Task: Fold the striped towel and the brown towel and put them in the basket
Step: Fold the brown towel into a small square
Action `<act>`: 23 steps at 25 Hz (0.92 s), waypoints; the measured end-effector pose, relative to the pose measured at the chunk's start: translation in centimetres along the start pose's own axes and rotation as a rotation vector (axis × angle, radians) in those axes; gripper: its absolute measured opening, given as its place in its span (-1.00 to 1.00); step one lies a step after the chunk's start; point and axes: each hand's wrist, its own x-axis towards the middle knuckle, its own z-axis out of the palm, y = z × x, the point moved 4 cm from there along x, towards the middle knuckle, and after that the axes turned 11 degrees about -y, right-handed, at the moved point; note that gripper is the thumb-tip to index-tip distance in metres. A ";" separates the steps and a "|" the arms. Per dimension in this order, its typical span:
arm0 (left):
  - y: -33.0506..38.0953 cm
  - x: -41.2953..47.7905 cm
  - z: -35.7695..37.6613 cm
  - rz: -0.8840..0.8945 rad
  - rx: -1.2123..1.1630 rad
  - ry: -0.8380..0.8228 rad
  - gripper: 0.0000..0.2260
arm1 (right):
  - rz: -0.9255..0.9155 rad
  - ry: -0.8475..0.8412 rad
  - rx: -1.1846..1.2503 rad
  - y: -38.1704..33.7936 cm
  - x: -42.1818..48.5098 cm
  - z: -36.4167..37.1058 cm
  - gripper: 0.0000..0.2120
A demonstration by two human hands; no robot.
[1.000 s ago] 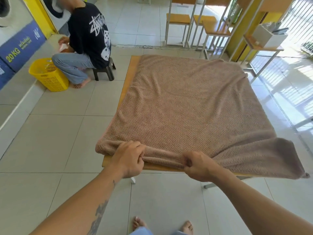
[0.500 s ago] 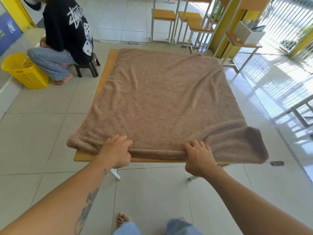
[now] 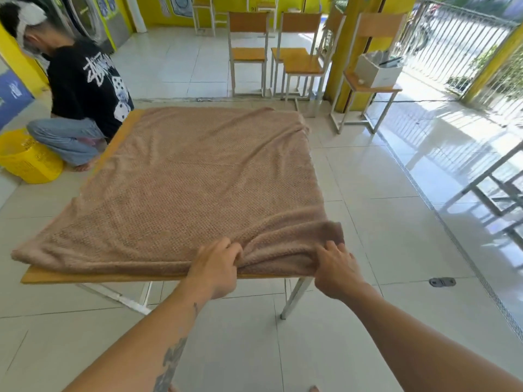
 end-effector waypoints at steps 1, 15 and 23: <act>2.0 0.6 0.8 -0.015 0.013 -0.008 -0.75 | -0.036 0.007 0.000 0.9 0.0 -0.1 -0.71; 4.4 -0.1 1.3 -0.062 0.027 0.125 -0.93 | -0.180 -0.086 0.123 4.2 0.6 0.1 -0.65; 4.0 1.1 1.8 -0.106 -0.018 -0.063 -0.78 | -0.190 -0.236 0.159 5.6 0.6 -2.0 -0.90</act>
